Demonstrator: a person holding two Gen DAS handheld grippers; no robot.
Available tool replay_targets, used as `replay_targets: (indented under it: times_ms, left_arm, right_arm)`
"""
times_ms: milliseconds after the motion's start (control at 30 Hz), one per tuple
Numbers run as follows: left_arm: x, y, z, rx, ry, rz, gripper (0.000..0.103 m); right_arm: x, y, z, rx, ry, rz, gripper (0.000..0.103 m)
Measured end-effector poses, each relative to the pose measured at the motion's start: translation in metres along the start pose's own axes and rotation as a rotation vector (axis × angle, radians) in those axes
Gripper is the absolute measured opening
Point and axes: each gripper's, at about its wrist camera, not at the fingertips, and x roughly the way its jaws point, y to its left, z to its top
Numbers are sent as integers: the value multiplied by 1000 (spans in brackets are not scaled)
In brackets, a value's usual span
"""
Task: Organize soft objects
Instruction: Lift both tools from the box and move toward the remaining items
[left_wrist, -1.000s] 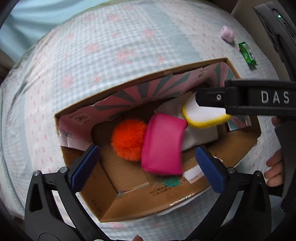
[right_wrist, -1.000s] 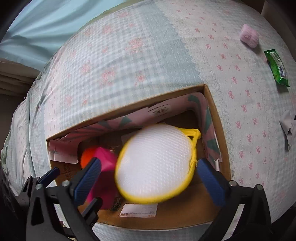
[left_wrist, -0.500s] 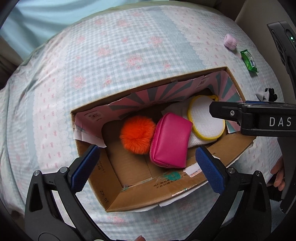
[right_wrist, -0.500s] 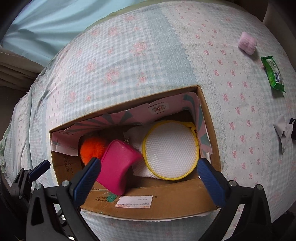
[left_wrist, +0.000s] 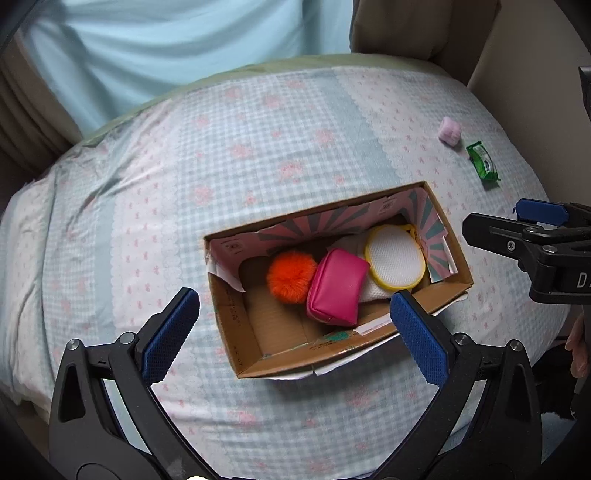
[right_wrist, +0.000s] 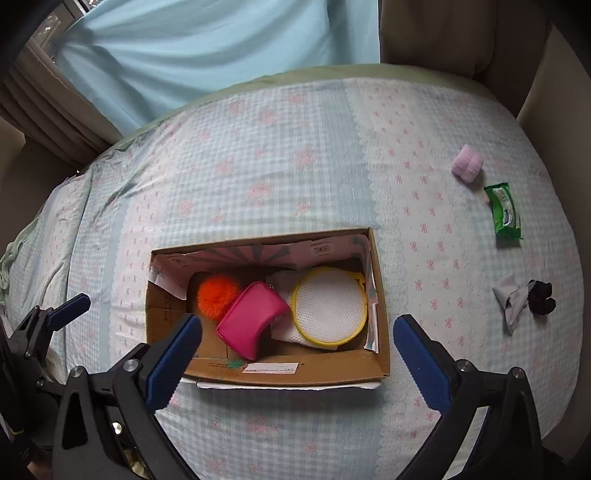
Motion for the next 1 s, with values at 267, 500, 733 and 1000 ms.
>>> replay_targets:
  times_ms: [267, 500, 733, 1000]
  left_arm:
    - [-67, -4, -13, -36, -101, 22, 103]
    - [-111, -19, -28, -54, -156, 32, 103]
    - [-147, -57, -33, -31, -228, 37, 103]
    - [-161, -131, -13, 1, -274, -5, 103]
  right_arm:
    - [-69, 3, -14, -19, -118, -14, 103]
    - [-121, -3, -39, -36, -208, -32, 103]
    - [-173, -42, -66, -15, -303, -68, 103]
    - [-215, -118, -88, 33, -383, -159, 103]
